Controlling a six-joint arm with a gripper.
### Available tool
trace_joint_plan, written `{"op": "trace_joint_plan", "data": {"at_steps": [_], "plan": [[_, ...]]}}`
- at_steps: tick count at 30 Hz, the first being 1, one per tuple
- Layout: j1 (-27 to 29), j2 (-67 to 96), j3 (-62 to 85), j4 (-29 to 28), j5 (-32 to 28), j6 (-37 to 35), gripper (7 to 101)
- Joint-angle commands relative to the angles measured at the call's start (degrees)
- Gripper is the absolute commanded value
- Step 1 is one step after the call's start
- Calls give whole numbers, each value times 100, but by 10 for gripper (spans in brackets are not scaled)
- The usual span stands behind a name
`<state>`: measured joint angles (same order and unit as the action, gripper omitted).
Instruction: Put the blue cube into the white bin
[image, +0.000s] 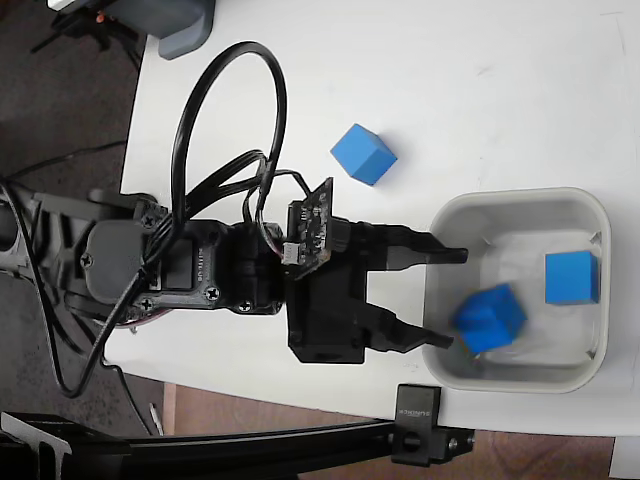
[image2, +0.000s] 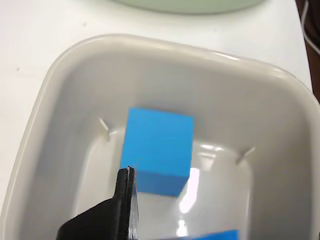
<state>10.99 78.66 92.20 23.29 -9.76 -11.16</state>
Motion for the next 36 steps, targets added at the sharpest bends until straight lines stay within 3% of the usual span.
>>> {"op": "trace_joint_plan", "data": {"at_steps": [1,5,9,11,18,21,25,33,36], "plan": [[35,1389,519,114,-141,-44,1000],[167,2558,1573,545,-422,18,1000],[53,3691,2707,958,-334,97,1000],[9,4219,3349,984,-527,193,1000],[-255,7321,6179,1195,-255,633,1000],[-606,7796,6469,1644,158,668,1000],[-923,8051,6601,1837,580,993,1000],[-896,9624,7620,2197,932,1397,1000],[-949,9554,7796,2092,1081,1415,1000]]}}
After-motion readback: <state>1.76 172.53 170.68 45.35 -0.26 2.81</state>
